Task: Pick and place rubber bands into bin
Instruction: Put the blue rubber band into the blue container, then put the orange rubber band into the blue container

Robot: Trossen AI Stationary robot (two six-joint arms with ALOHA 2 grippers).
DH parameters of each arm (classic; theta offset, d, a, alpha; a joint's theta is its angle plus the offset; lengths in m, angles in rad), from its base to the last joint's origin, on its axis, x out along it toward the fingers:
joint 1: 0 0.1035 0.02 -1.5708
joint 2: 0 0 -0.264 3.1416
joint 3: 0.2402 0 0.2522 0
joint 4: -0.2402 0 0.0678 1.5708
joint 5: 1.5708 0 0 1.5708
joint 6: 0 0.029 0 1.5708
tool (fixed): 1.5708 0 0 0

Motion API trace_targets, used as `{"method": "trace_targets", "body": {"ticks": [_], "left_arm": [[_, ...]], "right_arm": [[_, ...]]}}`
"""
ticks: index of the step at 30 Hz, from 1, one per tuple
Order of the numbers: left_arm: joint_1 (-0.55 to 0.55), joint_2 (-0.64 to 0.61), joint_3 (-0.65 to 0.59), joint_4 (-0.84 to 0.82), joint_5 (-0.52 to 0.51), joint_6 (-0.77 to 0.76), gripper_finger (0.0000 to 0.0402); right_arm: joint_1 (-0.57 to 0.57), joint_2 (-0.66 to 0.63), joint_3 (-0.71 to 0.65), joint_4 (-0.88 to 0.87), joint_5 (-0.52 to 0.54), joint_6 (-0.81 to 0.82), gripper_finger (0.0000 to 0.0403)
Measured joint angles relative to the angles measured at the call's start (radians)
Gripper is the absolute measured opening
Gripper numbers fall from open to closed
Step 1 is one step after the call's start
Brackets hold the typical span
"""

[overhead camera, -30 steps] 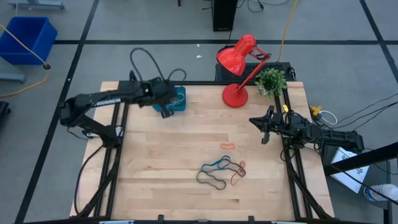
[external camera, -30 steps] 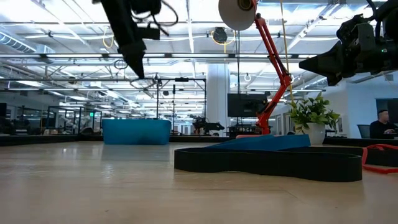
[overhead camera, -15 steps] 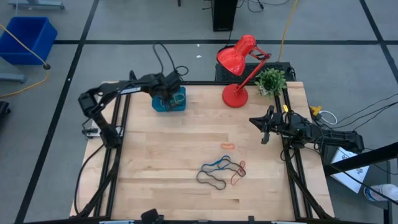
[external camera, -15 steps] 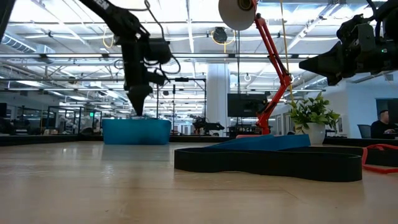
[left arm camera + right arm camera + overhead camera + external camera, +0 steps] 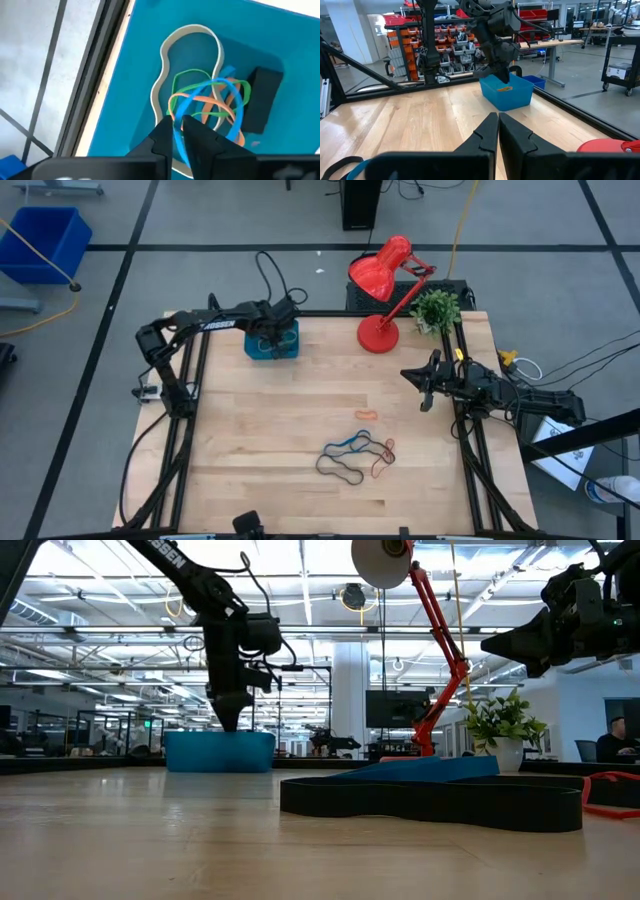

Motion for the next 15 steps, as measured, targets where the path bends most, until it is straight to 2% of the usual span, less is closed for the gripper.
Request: {"method": "trace_targets", "body": {"ticks": [5,11,15], "left_arm": [[-0.002,0.0,0.0,0.016,0.0,-0.025,0.0087],[-0.028,0.0,0.0,0.013,-0.019,-0.01,0.0157],[-0.04,-0.027,-0.001,0.013,-0.025,0.009,0.0188]], "right_arm": [[0.0,0.0,0.0,0.0,0.0,0.0,0.0009],[0.0,0.0,0.0,0.0,0.0,0.0,0.0009],[0.0,0.0,0.0,0.005,-0.003,0.0,0.0009]]}}
